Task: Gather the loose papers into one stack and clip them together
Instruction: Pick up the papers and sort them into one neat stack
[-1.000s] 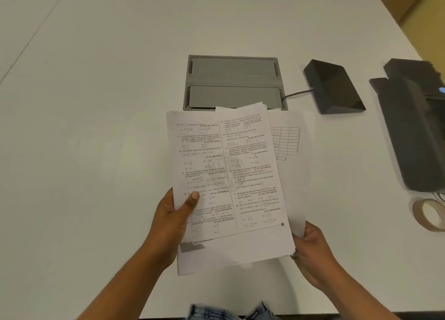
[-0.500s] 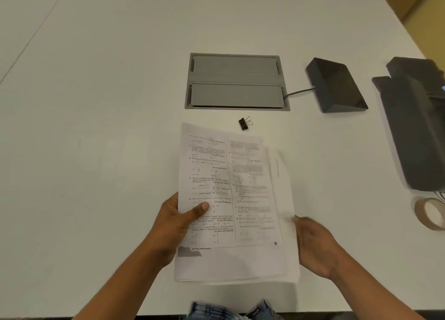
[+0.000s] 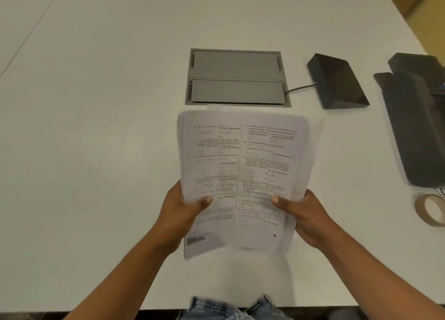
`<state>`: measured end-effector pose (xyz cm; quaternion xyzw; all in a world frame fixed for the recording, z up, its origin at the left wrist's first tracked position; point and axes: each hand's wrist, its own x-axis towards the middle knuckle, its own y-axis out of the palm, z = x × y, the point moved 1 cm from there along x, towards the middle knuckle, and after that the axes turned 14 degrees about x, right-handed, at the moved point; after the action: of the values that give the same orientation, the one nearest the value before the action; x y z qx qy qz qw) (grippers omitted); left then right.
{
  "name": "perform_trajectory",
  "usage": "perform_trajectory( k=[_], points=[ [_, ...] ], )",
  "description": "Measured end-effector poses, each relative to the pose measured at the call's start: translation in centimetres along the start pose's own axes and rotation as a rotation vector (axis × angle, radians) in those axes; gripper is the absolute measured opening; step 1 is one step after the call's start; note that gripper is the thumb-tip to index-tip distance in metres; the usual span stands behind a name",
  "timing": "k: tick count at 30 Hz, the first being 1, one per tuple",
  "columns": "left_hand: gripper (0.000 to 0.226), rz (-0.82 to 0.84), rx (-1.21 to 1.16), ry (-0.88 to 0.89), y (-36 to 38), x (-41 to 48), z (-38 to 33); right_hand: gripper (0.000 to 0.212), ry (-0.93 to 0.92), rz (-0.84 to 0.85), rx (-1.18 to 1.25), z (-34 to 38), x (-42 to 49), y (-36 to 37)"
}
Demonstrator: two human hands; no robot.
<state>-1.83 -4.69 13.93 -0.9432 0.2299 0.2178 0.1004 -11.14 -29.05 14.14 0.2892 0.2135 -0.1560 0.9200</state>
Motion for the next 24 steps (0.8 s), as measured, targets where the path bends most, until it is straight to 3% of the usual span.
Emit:
perform_trajectory(
  k=[3, 7, 16, 21, 24],
  points=[
    [0.026, -0.127, -0.001, 0.114, 0.4, 0.4, -1.3, 0.038, -0.197, -0.024, -0.063, 2.0, 0.8, 1.0],
    [0.028, -0.199, 0.102, 0.228, 1.1, 0.9, -1.6, 0.045, -0.362, 0.030, -0.119, 2.7, 1.3, 1.6],
    [0.056, -0.271, 0.262, 0.423, 0.6, -0.2, -1.7, 0.040, -0.288, -0.002, -0.259, 0.0, 1.1, 0.5],
    [0.031, -0.247, 0.257, 0.379, 1.0, 0.2, -1.6, 0.032, -0.314, -0.028, -0.404, -0.9, 1.5, 1.1],
    [0.042, -0.283, 0.228, 0.460, 1.2, -0.2, -2.4, 0.037, -0.412, -0.036, -0.417, 0.0, 1.1, 1.9]
  ],
)
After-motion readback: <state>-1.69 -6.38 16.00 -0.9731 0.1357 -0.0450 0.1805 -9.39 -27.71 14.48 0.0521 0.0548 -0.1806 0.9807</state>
